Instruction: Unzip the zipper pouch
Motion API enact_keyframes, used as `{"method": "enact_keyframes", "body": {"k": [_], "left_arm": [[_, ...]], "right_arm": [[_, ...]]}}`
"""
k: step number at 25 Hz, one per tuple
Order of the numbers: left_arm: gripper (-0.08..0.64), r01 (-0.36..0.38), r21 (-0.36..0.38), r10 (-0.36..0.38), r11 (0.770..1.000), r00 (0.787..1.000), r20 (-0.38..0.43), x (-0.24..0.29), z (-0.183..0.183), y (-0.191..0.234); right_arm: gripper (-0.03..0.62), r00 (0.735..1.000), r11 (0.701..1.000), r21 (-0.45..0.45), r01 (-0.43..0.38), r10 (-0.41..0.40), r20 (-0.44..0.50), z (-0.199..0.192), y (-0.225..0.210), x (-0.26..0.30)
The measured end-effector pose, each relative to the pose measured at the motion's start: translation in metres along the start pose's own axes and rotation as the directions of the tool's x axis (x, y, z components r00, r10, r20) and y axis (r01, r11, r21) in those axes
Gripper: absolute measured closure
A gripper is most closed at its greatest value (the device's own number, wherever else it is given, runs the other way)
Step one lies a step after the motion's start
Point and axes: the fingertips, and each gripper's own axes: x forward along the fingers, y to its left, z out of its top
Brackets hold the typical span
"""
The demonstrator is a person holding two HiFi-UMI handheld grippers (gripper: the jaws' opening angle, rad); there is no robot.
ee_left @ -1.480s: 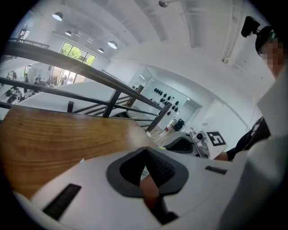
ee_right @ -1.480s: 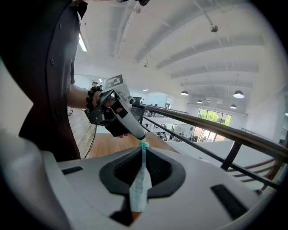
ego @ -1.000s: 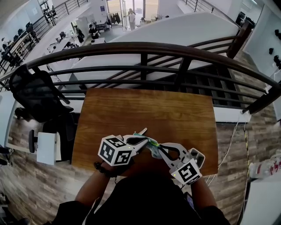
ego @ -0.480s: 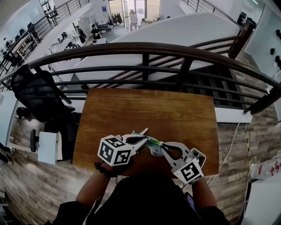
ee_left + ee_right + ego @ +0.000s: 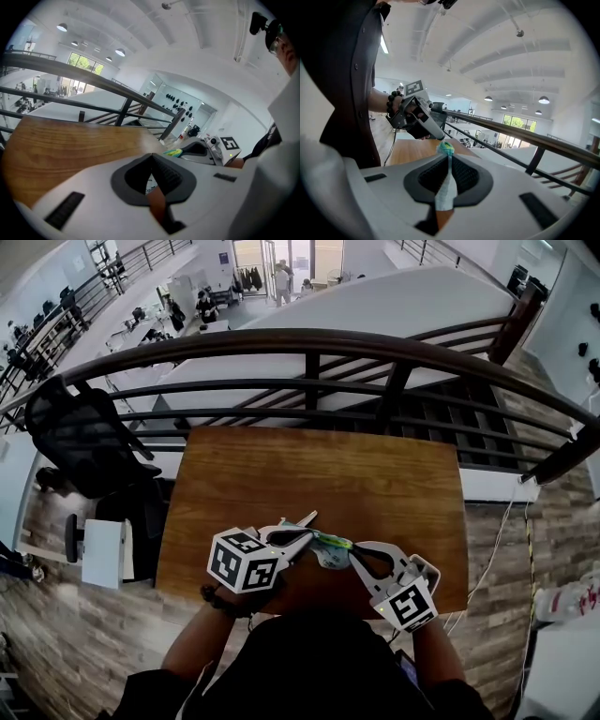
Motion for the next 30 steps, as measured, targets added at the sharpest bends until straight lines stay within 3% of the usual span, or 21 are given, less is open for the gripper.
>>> {"method": "enact_keyframes", "body": {"k": [30], "left_arm": [[0.546, -0.081, -0.033, 0.083, 0.996, 0.996, 0.038, -0.018, 0.0, 0.024]], "right_arm": [[0.58, 0.999, 0.999, 0.008, 0.037, -0.037, -0.003, -0.002, -0.011, 0.0]]}}
